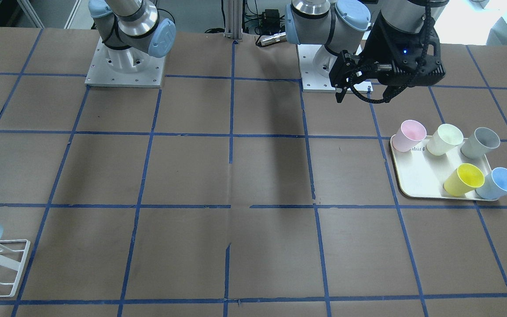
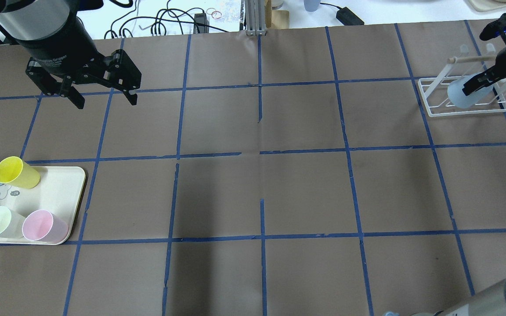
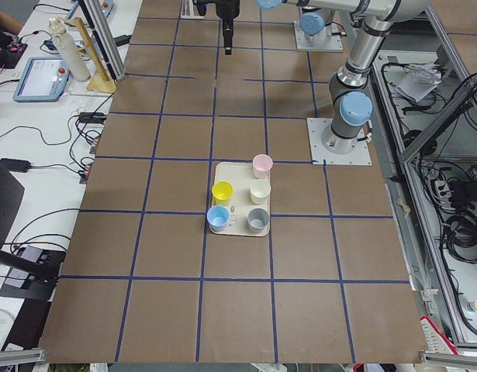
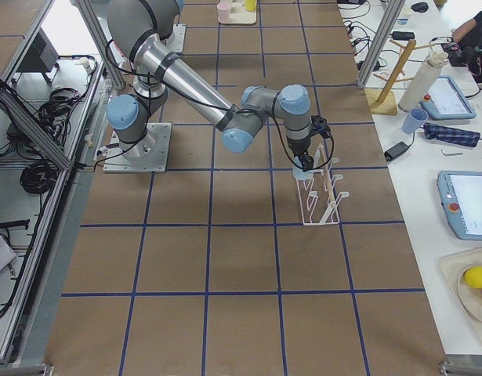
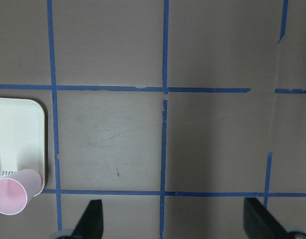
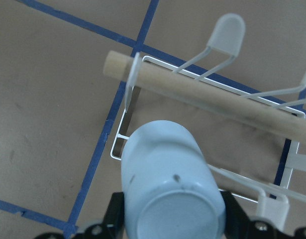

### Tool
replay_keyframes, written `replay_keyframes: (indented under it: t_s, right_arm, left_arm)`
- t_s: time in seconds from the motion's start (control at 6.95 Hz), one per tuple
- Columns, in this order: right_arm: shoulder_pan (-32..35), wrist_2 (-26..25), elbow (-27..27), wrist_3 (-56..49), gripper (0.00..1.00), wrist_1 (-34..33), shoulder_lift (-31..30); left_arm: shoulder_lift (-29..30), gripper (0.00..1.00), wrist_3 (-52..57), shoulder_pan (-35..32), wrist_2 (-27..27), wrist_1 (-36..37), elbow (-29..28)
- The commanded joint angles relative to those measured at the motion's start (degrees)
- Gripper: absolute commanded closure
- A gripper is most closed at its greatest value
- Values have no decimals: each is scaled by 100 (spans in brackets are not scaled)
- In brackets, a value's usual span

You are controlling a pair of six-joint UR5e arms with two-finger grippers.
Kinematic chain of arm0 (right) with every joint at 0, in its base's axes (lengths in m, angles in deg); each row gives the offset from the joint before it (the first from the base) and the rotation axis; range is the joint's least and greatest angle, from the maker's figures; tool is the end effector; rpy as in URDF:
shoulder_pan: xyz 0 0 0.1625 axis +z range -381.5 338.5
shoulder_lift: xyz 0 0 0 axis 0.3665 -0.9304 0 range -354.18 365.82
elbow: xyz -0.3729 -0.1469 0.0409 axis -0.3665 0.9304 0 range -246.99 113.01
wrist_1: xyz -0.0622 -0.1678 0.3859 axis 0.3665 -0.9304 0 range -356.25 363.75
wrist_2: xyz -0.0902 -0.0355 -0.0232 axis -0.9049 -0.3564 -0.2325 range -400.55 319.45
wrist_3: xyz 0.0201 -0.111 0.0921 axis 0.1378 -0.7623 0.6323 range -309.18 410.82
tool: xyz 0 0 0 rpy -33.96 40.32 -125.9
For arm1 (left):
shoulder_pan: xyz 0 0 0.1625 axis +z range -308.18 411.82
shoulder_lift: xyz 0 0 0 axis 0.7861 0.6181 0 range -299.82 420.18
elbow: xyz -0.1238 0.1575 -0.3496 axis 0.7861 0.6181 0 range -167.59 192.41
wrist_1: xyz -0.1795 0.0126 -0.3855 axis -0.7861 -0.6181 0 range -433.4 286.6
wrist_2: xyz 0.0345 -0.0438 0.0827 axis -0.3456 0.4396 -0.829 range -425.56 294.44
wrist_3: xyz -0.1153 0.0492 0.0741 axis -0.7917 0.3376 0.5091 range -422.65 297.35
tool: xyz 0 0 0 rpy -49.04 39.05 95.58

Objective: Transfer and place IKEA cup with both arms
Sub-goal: 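Close the right gripper on the light blue cup's rim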

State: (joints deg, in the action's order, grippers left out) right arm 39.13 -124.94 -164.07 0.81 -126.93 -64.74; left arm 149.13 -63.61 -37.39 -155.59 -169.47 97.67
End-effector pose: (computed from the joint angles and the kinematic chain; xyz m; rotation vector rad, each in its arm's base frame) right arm -0.1792 -0.6193 0.2459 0.5618 -2.9825 0.3850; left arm -0.1264 -0.4953 0.4601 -0.0480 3.1407 0.0074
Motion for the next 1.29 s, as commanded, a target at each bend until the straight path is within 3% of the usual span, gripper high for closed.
replay_keyframes:
  t_s: [0.0,0.72,0.86,1.01,1.15]
  right_arm:
    - [2,-69,172,0,94,479,-315]
    - [2,-473,190,-18,94,1849,-1501]
    - [45,-447,190,8,94,2157,-1800]
    - [124,-273,181,244,95,2586,-1968]
    - [377,486,190,1003,95,3087,-1987]
  left_arm:
    - [0,0,0,0,3,0,0]
    - [-35,0,79,26,38,-96,-9]
    - [-122,0,88,79,665,-96,-148]
    - [-175,0,88,131,1124,-114,-132]
    - [-184,0,227,175,1154,-244,-123]
